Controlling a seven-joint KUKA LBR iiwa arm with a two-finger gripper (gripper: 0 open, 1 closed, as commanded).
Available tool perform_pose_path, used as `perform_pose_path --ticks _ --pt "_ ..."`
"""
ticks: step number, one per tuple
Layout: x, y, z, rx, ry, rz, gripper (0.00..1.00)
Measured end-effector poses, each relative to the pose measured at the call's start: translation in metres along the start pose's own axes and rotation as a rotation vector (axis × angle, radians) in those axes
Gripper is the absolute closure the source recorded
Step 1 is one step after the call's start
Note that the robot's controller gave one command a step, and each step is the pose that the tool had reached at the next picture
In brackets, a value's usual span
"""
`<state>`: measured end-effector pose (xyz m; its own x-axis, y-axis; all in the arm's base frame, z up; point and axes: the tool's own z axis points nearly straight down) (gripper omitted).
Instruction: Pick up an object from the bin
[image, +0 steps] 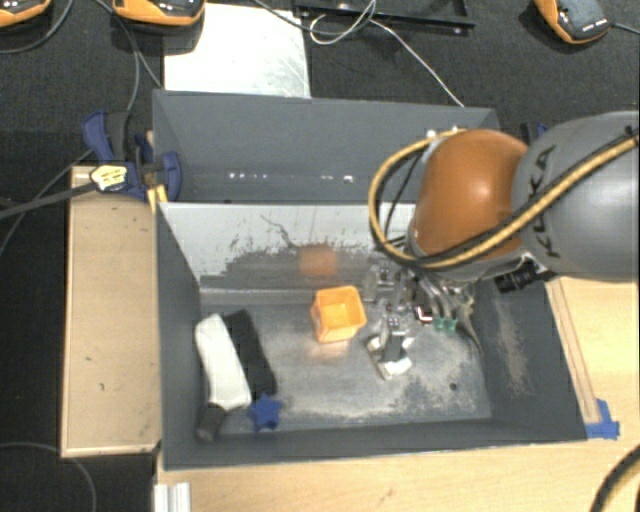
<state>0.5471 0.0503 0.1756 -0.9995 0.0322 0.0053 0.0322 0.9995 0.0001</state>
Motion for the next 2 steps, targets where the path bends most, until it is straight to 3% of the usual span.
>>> perform_pose_path --ticks 1,2 --pt "-0.015 0.034 -0.042 -0.004 -0.031 -0.205 0.0" --pt "-0.038 0.066 0.044 -0.003 -0.015 -0.09 0.0"
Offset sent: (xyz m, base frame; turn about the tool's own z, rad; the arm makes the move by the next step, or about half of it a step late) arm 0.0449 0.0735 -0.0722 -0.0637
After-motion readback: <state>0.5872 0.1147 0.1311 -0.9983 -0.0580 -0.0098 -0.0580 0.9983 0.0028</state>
